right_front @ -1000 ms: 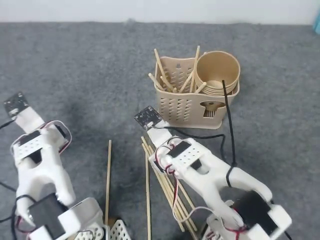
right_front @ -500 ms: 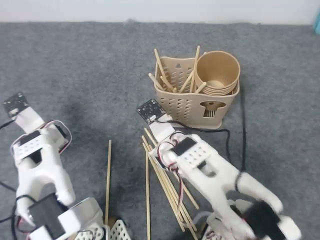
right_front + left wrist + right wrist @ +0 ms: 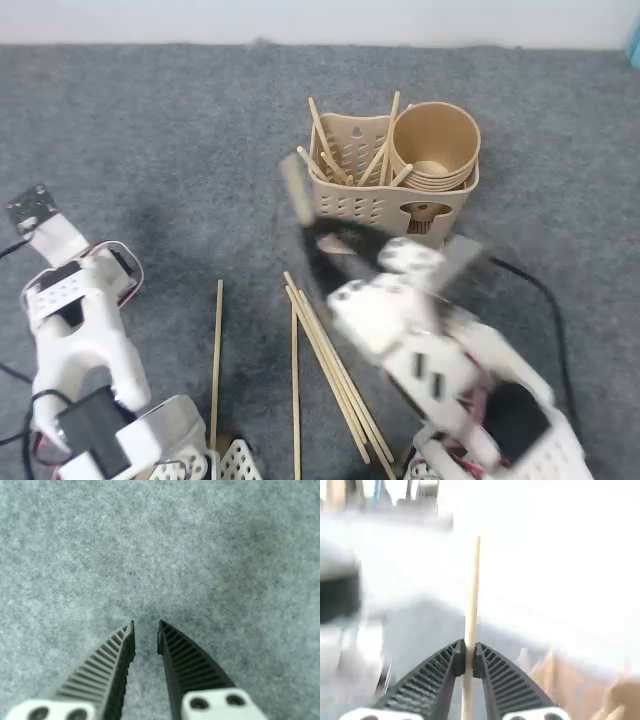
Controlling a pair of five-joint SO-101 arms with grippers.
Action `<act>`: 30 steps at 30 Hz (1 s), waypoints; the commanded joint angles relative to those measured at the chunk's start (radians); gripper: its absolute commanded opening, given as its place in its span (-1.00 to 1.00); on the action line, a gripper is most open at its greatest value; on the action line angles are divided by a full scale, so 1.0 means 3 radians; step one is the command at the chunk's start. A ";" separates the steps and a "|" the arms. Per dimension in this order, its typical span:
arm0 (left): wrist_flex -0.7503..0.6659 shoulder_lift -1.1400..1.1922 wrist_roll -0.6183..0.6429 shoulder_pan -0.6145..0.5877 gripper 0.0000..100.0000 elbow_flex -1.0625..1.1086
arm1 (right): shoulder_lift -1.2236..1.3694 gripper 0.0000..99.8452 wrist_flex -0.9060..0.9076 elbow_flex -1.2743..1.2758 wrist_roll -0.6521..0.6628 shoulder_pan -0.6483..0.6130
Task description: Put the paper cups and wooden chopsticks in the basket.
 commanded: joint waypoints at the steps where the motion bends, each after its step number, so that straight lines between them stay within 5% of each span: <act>1: -0.0066 -0.0164 0.0041 0.0020 -0.86 -0.0028 | -0.0054 -0.99 -0.0678 -0.0041 -0.0051 0.0330; 8: -0.0066 -0.0164 0.0041 0.0020 -0.86 -0.0028 | 0.0355 -0.99 -0.2033 -0.0041 -0.0046 0.0908; 15: -0.0066 -0.0164 0.0041 0.0020 -0.86 -0.0023 | 0.1271 -0.99 -0.2647 -0.0046 -0.0046 0.1169; 19: -0.0066 -0.0164 0.0041 0.0020 -0.86 -0.0023 | 0.1726 -0.98 -0.2734 -0.0046 -0.0051 0.1220; 25: -0.0066 -0.0164 0.0041 0.0020 -0.86 -0.0023 | 0.2181 -0.61 -0.2703 -0.0046 -0.0056 0.1220; 30: -0.0066 -0.0164 0.0041 0.0020 -0.86 -0.0028 | 0.1972 -0.67 -0.2130 -0.0143 -0.0251 0.1220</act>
